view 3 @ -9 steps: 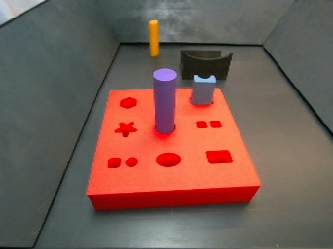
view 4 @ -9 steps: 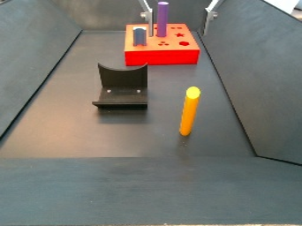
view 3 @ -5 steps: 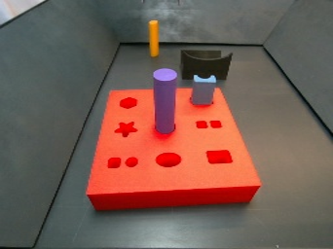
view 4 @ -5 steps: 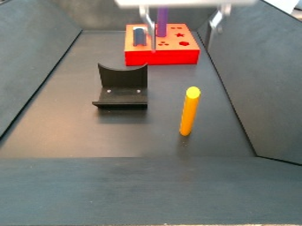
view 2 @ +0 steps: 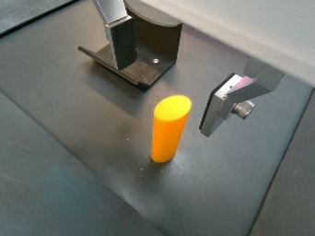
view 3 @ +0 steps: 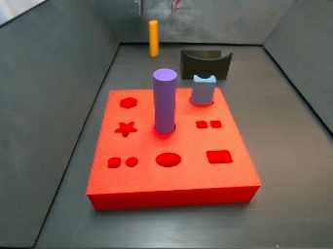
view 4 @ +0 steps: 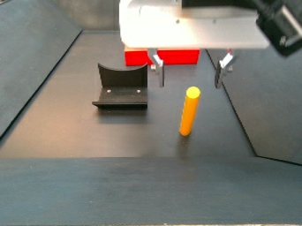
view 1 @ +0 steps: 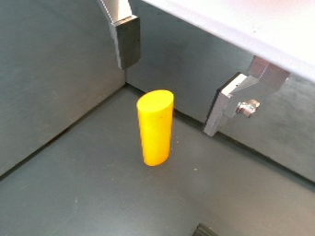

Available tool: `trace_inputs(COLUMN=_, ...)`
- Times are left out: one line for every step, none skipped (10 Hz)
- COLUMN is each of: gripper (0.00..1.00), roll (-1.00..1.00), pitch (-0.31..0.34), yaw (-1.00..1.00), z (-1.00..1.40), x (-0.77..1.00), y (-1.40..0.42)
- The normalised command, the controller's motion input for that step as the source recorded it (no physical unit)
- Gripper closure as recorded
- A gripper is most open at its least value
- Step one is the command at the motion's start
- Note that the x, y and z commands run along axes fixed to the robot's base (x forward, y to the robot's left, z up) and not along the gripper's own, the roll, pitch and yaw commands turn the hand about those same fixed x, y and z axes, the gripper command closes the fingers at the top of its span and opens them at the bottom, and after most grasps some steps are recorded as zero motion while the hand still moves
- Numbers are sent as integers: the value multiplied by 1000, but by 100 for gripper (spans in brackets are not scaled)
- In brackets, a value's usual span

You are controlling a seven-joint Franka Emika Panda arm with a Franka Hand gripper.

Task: Pick up the oval object. Move up. Move to above the board. Insert the oval object.
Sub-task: Pick up the oval object.

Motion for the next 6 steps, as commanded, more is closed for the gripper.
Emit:
trace_inputs(gripper=0, roll=-433, pitch=-201, yaw=-360, z=-194, x=17, y=240)
trace_inputs(gripper=0, roll=-414, pitch=-189, yaw=-426, z=-243, x=-6, y=151)
trace_inputs(gripper=0, roll=-323, pitch=-166, yaw=-400, z=-443, x=-177, y=29)
trace_inputs(gripper=0, roll=-197, pitch=-49, yaw=-386, z=-586, x=-26, y=-51)
trace_inputs(gripper=0, roll=-149, pitch=-33, yaw=-360, z=-554, x=0, y=-69)
trace_inputs(gripper=0, roll=-171, pitch=-90, yaw=-314, z=-594, x=-63, y=-49)
